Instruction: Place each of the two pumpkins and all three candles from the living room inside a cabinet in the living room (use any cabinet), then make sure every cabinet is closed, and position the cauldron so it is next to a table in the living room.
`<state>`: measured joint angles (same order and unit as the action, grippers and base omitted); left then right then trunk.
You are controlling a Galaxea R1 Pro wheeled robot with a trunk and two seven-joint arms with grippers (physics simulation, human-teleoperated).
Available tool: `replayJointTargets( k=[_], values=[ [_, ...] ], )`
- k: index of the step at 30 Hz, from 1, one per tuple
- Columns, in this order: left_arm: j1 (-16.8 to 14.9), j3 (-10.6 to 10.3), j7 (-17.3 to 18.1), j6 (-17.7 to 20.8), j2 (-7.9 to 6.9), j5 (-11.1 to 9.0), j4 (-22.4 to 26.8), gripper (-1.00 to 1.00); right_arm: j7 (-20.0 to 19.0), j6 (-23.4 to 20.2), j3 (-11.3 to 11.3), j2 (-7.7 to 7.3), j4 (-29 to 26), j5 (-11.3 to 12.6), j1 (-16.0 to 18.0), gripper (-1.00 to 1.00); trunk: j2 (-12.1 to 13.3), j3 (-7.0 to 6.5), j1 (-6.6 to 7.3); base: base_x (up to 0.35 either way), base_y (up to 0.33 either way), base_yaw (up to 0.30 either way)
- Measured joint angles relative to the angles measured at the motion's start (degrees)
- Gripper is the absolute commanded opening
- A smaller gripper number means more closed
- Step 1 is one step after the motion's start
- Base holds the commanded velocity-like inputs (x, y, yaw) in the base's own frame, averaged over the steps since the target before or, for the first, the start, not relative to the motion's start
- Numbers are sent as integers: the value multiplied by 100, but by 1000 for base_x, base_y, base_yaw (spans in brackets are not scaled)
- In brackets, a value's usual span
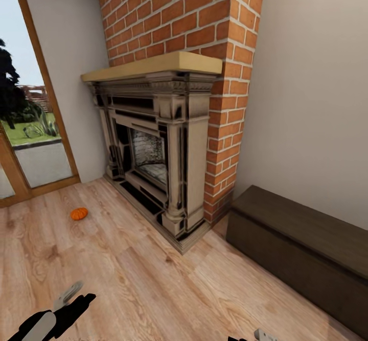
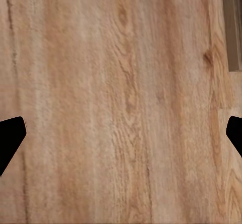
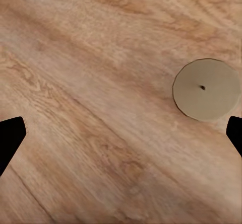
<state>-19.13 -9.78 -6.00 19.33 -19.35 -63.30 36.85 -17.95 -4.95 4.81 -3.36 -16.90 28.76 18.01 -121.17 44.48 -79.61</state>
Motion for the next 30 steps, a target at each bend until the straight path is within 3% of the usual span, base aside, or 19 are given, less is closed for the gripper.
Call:
replayJointTargets(
  k=[13,30],
  values=[
    [-1,3,0,0,0,0,-3,100,-1,0,0,0,1,0,-1,100,0,33,0,1,141,11],
    [-1,-1,1,-1,0,0,2,100,0,7,0,0,1,0,-1,100,0,33,2,130,-18,0]
  ],
)
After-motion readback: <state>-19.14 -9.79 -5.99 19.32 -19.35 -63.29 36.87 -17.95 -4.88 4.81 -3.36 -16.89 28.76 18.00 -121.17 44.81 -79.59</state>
